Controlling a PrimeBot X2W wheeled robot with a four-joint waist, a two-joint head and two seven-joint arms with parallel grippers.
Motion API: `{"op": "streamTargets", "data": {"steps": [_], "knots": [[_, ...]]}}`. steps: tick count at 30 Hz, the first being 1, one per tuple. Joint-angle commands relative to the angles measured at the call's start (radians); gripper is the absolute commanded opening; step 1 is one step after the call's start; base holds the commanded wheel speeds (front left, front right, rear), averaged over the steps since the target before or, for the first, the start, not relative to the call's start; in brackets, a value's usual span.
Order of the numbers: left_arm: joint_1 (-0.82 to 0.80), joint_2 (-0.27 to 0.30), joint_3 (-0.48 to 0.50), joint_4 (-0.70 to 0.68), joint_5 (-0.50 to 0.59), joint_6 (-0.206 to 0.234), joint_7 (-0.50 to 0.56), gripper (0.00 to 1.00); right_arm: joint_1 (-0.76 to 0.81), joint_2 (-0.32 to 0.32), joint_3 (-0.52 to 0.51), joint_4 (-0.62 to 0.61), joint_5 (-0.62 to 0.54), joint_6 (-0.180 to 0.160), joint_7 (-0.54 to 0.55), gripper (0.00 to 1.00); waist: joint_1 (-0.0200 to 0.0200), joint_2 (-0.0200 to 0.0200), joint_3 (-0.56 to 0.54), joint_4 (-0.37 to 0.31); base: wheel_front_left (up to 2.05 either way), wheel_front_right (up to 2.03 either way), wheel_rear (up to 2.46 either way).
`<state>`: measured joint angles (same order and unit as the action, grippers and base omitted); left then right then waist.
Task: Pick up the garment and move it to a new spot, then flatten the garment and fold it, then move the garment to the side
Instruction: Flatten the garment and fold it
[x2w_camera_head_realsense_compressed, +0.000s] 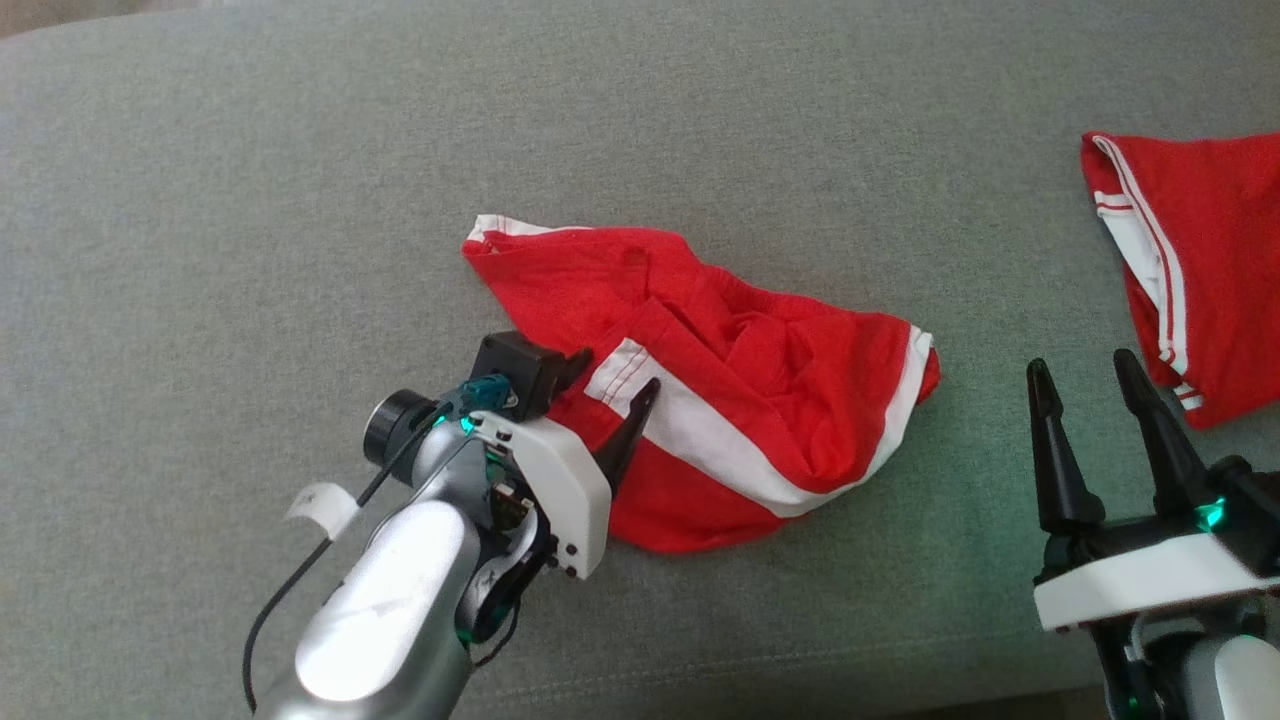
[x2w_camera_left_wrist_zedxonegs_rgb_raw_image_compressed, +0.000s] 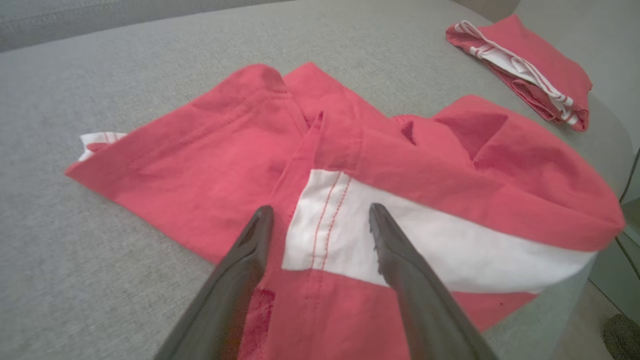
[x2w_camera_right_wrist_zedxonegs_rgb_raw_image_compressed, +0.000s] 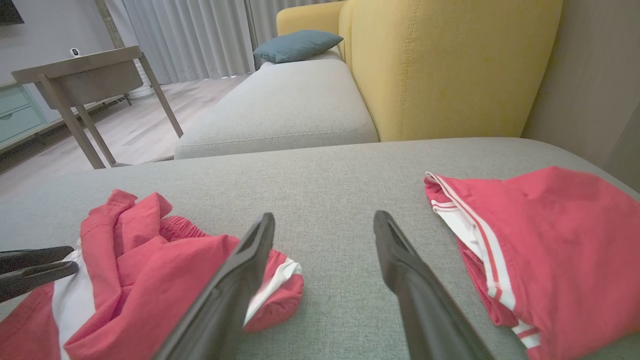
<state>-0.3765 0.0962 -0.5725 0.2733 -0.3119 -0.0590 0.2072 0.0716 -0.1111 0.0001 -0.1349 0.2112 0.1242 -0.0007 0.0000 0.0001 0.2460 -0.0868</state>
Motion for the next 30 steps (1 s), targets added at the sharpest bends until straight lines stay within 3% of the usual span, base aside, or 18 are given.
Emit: {"op": "streamTargets", "data": {"steps": [1,3,5,6,17,22,30], "knots": [[-0.034,0.007,0.027,-0.022,-0.012,-0.004,0.005,1.0,-0.027,-0.01,0.015,-0.029,0.004,0.007,-0.011,1.0,0.0,-0.0001,0.004,-0.002,0.0,0.0,0.0],[-0.036,0.007,0.024,-0.016,-0.016,-0.006,0.008,0.98,-0.028,-0.009,0.014,-0.025,0.004,0.007,-0.013,1.0,0.0,-0.0001,0.006,-0.003,0.0,0.0,0.0],[-0.037,0.007,0.02,-0.014,-0.019,-0.008,0.01,0.37,-0.029,-0.008,0.014,-0.022,0.005,0.007,-0.014,1.0,0.0,-0.0001,0.007,-0.002,0.0,0.0,0.0],[-0.039,0.008,0.019,-0.016,-0.02,-0.009,0.008,0.0,-0.03,-0.007,0.014,-0.021,0.004,0.007,-0.015,1.0,0.0,-0.0001,0.007,-0.002,0.0,0.0,0.0],[-0.048,0.028,0.007,-0.035,-0.015,-0.007,0.011,0.0,-0.056,-0.034,0.015,0.003,0.019,0.007,-0.004,1.0,0.0,-0.0001,0.013,0.001,0.0,0.0,0.0],[-0.05,0.034,0.003,-0.059,-0.004,0.006,0.004,0.0,-0.131,-0.144,0.065,0.083,0.061,0.007,0.077,1.0,0.0,-0.0001,0.025,0.012,0.0,0.0,0.0],[-0.074,0.019,-0.016,-0.073,0.006,0.013,-0.02,0.0,-0.26,-0.303,0.249,0.222,0.175,0.007,0.218,1.0,0.0,-0.0001,0.066,0.061,0.0,0.0,0.0]]}}
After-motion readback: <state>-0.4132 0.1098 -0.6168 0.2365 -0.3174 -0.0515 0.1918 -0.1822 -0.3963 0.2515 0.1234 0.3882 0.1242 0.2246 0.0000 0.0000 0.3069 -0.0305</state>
